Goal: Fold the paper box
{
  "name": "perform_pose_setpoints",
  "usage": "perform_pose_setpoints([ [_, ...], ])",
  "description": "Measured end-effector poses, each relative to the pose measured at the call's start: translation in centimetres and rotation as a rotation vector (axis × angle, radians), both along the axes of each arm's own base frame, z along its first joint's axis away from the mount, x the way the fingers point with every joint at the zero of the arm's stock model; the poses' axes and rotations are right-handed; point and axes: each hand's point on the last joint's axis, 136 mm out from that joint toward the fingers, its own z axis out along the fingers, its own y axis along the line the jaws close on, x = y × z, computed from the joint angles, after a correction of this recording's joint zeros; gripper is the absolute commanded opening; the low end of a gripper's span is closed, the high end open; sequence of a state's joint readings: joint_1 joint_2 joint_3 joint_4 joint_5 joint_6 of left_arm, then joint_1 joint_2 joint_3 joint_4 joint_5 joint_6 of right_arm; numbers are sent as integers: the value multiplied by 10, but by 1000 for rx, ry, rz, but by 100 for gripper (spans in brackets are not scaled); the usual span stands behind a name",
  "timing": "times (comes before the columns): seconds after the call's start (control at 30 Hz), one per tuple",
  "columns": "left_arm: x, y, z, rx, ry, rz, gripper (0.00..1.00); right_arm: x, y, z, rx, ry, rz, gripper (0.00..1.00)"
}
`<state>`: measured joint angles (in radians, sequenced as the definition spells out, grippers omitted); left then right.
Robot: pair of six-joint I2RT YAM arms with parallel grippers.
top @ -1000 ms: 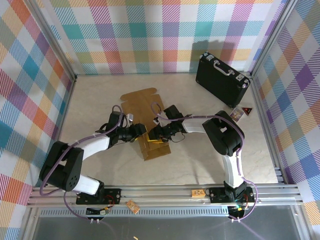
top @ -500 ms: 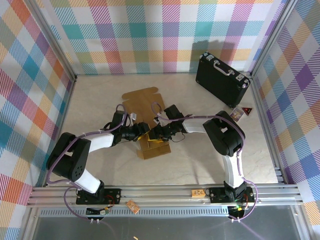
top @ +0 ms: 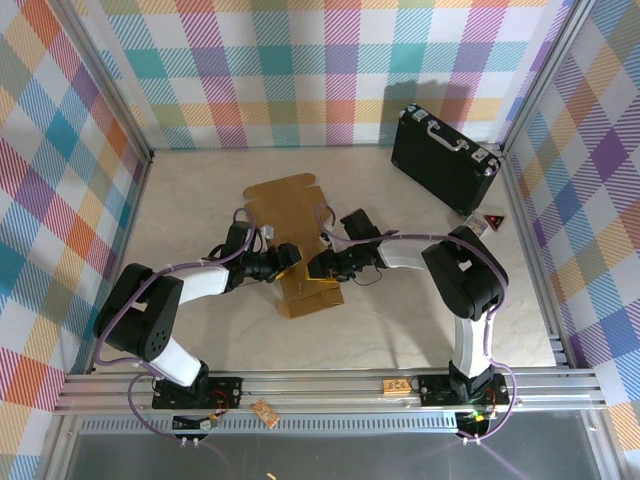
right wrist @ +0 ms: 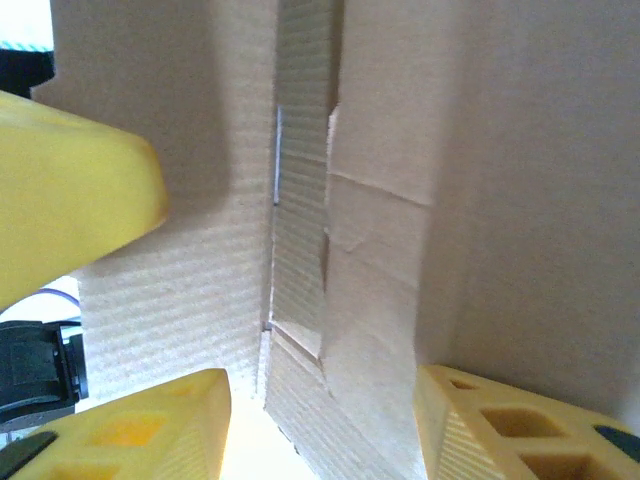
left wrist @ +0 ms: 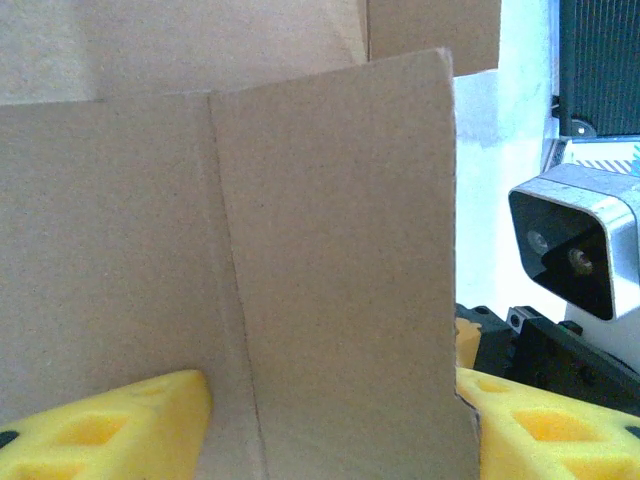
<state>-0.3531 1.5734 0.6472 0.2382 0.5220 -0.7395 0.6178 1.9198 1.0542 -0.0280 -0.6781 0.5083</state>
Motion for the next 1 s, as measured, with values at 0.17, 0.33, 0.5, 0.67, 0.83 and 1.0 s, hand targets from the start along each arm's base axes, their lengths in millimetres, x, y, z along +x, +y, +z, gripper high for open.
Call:
perform_pose_setpoints([
  [0.17, 0, 0, 0, 1, -2, -2, 64, 12, -17, -6, -33, 11, -58, 47],
  [0.33, 2, 1, 1, 11, -9, 2, 99, 15, -20, -16, -57, 56, -67, 40],
  [0.5, 5, 4, 7, 42, -3, 16, 99, 19, -18, -18, -67, 66, -68, 38],
  [0.67, 2, 19, 13, 112, -11, 57, 81, 19, -19, -18, -69, 69, -68, 38],
  [0.83, 3, 20, 11, 117, -14, 61, 45, 19, -19, -18, -70, 70, -68, 38],
  [1.0, 3, 13, -5, 99, 24, 37, 34, 19, -19, -18, -70, 70, -68, 38],
])
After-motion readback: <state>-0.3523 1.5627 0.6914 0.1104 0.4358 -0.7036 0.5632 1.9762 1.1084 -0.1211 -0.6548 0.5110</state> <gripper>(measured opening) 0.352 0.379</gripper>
